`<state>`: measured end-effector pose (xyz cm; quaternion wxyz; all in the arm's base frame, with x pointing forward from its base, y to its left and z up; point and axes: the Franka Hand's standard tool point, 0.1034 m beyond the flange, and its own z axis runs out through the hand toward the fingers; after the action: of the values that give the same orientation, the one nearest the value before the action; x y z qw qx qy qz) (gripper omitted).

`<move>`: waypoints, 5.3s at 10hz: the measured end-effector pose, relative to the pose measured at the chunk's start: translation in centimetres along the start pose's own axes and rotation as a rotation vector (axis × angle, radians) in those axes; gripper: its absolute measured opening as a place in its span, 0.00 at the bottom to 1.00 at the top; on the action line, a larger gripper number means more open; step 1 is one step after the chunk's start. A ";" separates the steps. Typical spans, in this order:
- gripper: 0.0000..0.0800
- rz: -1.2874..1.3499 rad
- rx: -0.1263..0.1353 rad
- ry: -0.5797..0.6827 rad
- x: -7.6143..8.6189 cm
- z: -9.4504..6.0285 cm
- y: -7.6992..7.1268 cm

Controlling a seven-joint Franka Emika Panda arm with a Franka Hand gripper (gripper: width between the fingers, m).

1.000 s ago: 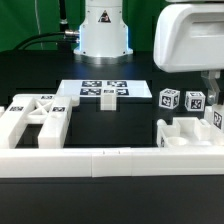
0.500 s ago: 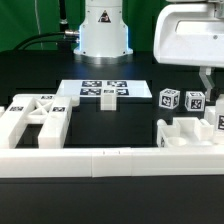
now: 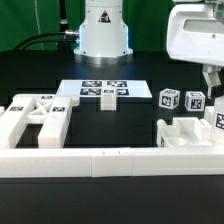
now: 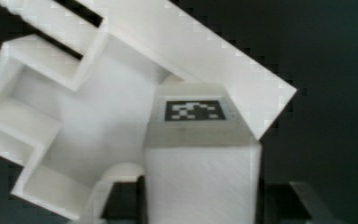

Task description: Assemble chair

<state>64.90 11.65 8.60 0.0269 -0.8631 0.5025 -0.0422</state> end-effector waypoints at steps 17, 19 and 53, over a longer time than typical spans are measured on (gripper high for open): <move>0.81 -0.992 0.016 0.029 -0.1 0.6 -0.4; 0.81 -1.108 0.012 0.032 0.0 0.6 -0.4; 0.81 -0.737 0.003 0.020 -1.1 0.9 -0.5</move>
Offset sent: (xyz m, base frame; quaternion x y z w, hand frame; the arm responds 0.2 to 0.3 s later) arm 0.0008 -0.0043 0.0027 -0.0166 -0.0050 -0.0256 0.9995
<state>64.85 12.83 7.72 0.0065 -0.9857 0.1579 -0.0583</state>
